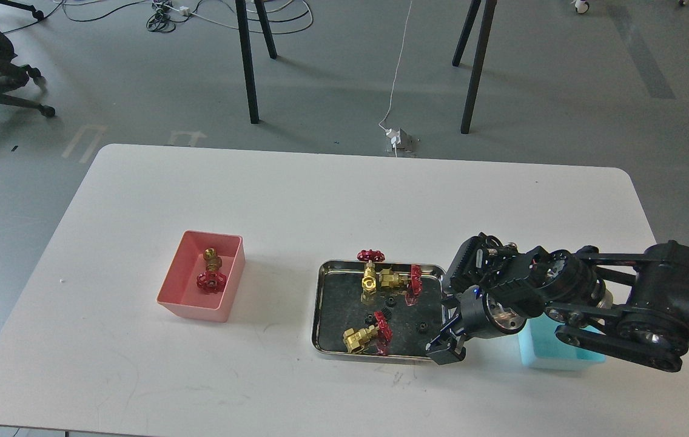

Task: Place valve in pink box and gear in blue box
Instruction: 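Reach the right gripper into the tray and grasp the dark gear, then carry the gear with the right gripper over the blue box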

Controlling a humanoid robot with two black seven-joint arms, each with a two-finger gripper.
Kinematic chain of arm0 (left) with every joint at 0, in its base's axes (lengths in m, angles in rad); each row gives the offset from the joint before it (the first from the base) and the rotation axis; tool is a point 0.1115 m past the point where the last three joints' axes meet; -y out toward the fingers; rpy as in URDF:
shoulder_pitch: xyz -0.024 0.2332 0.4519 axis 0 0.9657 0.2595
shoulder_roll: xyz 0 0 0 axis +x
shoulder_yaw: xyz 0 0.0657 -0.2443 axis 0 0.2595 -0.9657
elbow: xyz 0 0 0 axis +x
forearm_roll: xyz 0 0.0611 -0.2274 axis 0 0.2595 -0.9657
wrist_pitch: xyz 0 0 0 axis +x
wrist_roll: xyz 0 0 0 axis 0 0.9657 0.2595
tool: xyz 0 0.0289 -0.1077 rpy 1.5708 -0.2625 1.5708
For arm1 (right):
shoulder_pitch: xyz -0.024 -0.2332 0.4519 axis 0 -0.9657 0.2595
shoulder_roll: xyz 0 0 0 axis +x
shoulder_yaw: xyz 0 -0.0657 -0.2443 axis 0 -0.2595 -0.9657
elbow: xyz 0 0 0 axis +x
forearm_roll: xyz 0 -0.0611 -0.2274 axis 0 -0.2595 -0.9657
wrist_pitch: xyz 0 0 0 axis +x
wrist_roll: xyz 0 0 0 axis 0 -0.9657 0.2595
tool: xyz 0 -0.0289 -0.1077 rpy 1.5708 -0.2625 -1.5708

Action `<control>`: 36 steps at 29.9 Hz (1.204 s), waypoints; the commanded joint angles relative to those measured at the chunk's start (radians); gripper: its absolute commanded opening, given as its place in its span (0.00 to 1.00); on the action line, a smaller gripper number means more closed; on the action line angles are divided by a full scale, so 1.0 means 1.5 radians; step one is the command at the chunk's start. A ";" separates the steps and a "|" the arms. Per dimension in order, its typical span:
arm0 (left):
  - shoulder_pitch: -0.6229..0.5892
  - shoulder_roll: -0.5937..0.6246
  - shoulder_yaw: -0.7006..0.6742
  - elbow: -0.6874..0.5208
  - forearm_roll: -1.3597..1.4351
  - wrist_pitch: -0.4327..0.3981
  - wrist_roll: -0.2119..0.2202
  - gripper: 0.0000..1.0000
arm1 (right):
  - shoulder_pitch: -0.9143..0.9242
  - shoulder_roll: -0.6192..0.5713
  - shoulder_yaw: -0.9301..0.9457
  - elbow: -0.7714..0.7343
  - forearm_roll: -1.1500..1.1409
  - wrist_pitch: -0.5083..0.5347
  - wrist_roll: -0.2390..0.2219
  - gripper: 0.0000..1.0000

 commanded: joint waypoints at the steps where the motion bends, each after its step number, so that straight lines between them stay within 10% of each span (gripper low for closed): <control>1: -0.001 0.005 0.000 0.000 0.000 0.000 0.000 1.00 | -0.005 0.021 -0.001 -0.017 -0.009 0.000 0.000 0.83; 16: -0.001 0.016 -0.001 0.000 0.000 0.001 0.000 1.00 | -0.011 0.078 -0.001 -0.083 -0.020 0.000 -0.001 0.63; 28: -0.001 0.015 -0.001 0.000 0.000 0.000 -0.001 1.00 | -0.013 0.078 -0.001 -0.080 -0.020 0.000 -0.010 0.17; 36: -0.002 0.016 -0.001 0.000 0.000 0.001 -0.001 1.00 | 0.004 0.057 0.013 -0.023 -0.009 0.000 -0.011 0.06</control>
